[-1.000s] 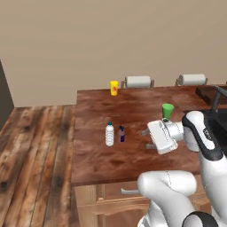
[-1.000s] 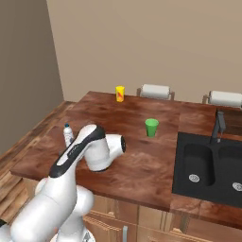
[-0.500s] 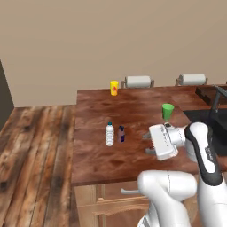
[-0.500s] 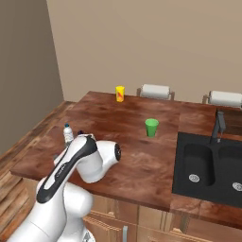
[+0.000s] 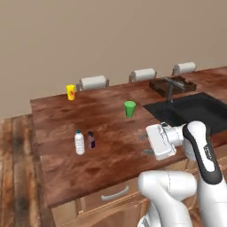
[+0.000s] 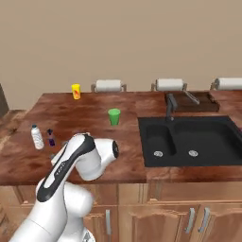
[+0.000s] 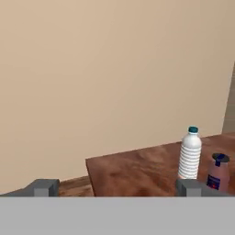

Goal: Place the drinks on the dining counter in a tight cluster.

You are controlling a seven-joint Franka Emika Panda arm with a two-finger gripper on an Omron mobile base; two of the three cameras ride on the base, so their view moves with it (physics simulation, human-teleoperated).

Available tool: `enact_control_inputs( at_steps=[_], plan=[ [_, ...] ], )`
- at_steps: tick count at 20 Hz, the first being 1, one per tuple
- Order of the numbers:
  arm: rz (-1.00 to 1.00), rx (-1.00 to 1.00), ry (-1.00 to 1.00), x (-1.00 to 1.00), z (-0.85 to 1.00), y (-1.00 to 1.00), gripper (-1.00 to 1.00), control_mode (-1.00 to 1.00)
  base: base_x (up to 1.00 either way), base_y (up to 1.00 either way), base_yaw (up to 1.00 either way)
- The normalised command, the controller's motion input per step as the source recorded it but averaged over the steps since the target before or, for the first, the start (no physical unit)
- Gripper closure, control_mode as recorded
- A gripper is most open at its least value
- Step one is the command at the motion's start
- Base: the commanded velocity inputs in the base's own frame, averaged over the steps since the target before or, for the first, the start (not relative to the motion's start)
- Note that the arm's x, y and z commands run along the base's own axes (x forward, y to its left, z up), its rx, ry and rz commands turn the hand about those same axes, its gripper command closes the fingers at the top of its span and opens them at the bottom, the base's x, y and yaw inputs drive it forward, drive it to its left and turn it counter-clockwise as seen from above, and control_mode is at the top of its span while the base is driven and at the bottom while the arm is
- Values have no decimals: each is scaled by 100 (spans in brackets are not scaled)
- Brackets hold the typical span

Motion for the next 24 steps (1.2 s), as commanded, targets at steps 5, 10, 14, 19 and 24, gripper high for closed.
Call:
enact_control_inputs(
  at_steps=[5, 10, 14, 19, 24],
  plan=[
    [0, 0, 0, 0, 0, 0, -100, 100, -11, 1, -86],
    [0, 0, 0, 0, 0, 0, -100, 100, 0, 1, -96],
    [0, 0, 0, 0, 0, 0, -100, 100, 0, 2, -96],
    [0, 0, 0, 0, 0, 0, -100, 100, 0, 2, -97],
    [0, 0, 0, 0, 0, 0, -100, 100, 0, 0, -99]
  ],
)
